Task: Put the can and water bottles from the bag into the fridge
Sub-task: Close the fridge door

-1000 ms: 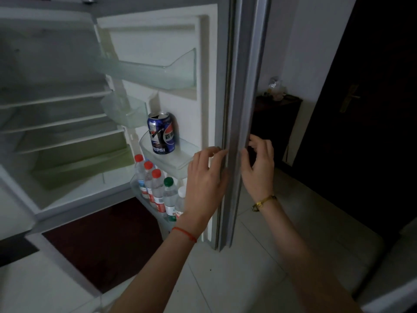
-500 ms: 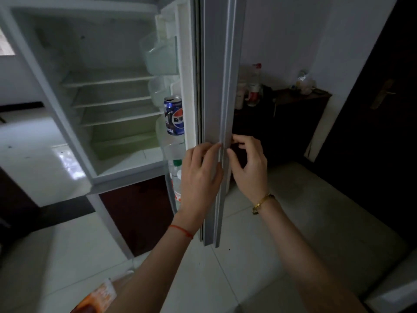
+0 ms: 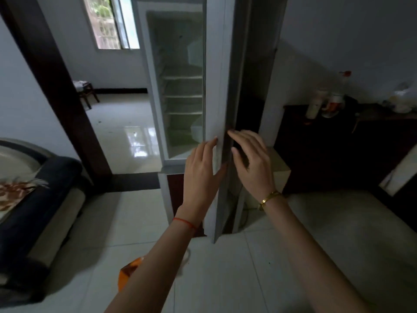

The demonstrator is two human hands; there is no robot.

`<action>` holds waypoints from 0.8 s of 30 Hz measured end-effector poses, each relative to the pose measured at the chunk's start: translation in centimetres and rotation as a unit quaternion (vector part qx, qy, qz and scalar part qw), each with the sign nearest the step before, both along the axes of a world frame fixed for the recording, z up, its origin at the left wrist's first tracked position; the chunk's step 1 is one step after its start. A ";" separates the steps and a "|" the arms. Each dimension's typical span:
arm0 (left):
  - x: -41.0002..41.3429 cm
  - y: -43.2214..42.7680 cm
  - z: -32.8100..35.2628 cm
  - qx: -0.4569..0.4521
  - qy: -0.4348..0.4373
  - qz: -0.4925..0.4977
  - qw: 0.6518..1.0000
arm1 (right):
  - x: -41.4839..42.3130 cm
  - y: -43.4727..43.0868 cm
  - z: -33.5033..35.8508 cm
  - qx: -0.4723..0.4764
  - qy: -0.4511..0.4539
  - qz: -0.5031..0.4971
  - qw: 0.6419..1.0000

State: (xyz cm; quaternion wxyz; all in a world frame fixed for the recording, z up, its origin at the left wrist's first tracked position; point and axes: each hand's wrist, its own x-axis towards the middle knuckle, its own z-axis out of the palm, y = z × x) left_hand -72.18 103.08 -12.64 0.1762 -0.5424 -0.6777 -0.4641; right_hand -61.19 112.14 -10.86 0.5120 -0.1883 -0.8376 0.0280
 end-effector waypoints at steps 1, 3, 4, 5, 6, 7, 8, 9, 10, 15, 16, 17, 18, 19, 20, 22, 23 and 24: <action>-1.1 -0.1 -0.1 -0.001 -0.006 0.008 1.000 | -1.1 0.1 0.0 0.005 -0.014 0.010 1.000; -3.2 0.0 -0.4 0.000 -0.018 0.022 1.000 | -3.2 0.2 0.0 0.006 -0.042 0.024 0.999; -4.3 0.1 -0.5 0.002 -0.031 0.027 0.999 | -4.2 0.3 0.0 0.004 -0.055 0.028 0.998; -5.4 0.2 -0.6 0.006 -0.049 0.031 0.998 | -5.3 0.4 0.0 0.000 -0.069 0.030 0.997; -6.4 0.3 -0.7 0.014 -0.067 0.035 0.997 | -6.3 0.7 0.0 -0.007 -0.083 0.032 0.996; -7.4 0.5 -0.8 0.023 -0.081 0.040 0.996 | -7.3 0.9 0.0 -0.017 -0.097 0.034 0.995; -8.4 0.7 -0.8 0.030 -0.092 0.044 0.994 | -8.4 1.3 0.0 -0.029 -0.110 0.038 0.993; -9.4 0.9 -0.7 0.035 -0.102 0.047 0.993 | -9.4 1.6 0.0 -0.041 -0.122 0.042 0.991; -10.4 1.2 -0.7 0.040 -0.111 0.049 0.992 | -10.4 2.0 0.0 -0.049 -0.134 0.044 0.989; -16.2 2.7 -0.5 0.048 -0.129 0.056 0.989 | -15.5 4.0 -0.3 -0.049 -0.165 0.049 0.984; -17.2 2.9 -0.5 0.049 -0.133 0.053 0.988 | -16.5 4.4 -0.5 -0.041 -0.166 0.048 0.984; -18.3 3.2 -0.6 0.052 -0.137 0.049 0.988 | -17.4 4.9 -0.7 -0.035 -0.167 0.046 0.984; -19.4 3.5 -0.6 0.055 -0.139 0.046 0.988 | -18.4 5.4 -0.9 -0.030 -0.166 0.047 0.984; -20.4 3.9 -0.6 0.055 -0.138 0.045 0.988 | -19.2 5.9 -1.0 -0.027 -0.165 0.049 0.985; -21.4 4.2 -0.6 0.053 -0.137 0.045 0.988 | -20.1 6.4 -1.0 -0.026 -0.163 0.054 0.985; -23.4 4.9 -0.4 0.046 -0.134 0.046 0.989 | -21.9 7.4 -1.0 -0.019 -0.159 0.061 0.985; -24.5 5.3 -0.3 0.045 -0.134 0.046 0.989 | -22.8 7.9 -1.1 -0.011 -0.157 0.061 0.986; -25.5 5.6 -0.3 0.045 -0.135 0.045 0.989 | -23.7 8.5 -1.0 -0.002 -0.153 0.059 0.987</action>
